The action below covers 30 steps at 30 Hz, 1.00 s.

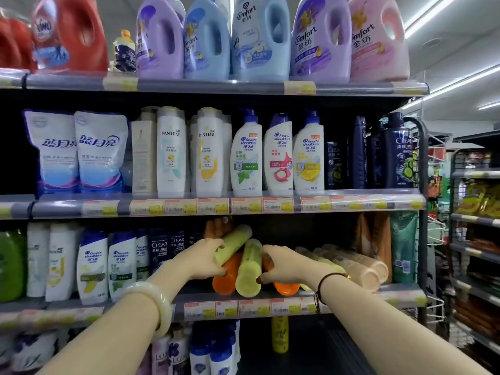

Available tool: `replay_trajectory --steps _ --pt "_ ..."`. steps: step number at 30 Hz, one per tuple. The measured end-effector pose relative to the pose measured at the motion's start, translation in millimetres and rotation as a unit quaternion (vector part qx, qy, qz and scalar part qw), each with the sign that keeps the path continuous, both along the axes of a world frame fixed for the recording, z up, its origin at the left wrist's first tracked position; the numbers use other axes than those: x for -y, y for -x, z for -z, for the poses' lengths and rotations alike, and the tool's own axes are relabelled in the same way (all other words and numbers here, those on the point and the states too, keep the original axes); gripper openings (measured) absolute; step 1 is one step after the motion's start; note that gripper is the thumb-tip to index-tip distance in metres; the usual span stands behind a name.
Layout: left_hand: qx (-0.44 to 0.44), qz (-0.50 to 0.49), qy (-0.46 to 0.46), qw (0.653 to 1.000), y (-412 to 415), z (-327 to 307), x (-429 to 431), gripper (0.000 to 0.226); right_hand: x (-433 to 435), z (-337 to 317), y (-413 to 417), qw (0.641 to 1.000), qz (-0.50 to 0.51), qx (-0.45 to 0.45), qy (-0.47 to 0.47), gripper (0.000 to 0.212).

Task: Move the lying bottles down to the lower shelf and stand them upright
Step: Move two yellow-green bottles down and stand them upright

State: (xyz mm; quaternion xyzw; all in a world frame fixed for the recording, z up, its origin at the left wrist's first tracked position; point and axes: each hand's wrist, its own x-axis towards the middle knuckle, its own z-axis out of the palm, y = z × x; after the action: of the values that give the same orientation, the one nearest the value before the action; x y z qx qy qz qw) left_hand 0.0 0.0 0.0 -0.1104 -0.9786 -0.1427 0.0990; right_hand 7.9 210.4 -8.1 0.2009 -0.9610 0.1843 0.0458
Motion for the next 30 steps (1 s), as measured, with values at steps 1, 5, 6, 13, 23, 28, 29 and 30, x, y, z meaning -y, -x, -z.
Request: replay_trajectory --steps 1,5,6,13,23,28,29,30 --pt "0.0 -0.005 -0.005 1.0 5 1 3 0.078 2 1 5 1.0 0.001 0.002 -0.001 0.07" --pt "-0.018 -0.002 -0.009 1.0 20 12 16 0.062 8 9 15 1.0 -0.001 -0.005 -0.015 0.063" --pt "-0.018 0.003 -0.022 1.0 19 12 16 0.052 8 8 15 1.0 0.001 -0.008 -0.019 0.062" --pt "0.011 0.046 -0.124 0.991 61 27 36 0.06 22 23 54 1.0 -0.002 0.007 -0.026 0.077" --pt "-0.04 0.052 -0.147 0.987 85 34 39 0.057 26 29 64 0.995 0.013 -0.011 -0.103 0.077" --pt "-0.015 0.084 -0.23 0.969 85 44 33 0.056 27 30 62 0.992 0.004 -0.027 -0.12 0.068" --pt "-0.014 0.091 -0.237 0.967 86 45 33 0.056 27 32 62 0.992 0.004 -0.03 -0.119 0.066" --pt "-0.014 0.095 -0.24 0.966 87 46 33 0.056 27 32 62 0.993 0.002 -0.032 -0.117 0.064"
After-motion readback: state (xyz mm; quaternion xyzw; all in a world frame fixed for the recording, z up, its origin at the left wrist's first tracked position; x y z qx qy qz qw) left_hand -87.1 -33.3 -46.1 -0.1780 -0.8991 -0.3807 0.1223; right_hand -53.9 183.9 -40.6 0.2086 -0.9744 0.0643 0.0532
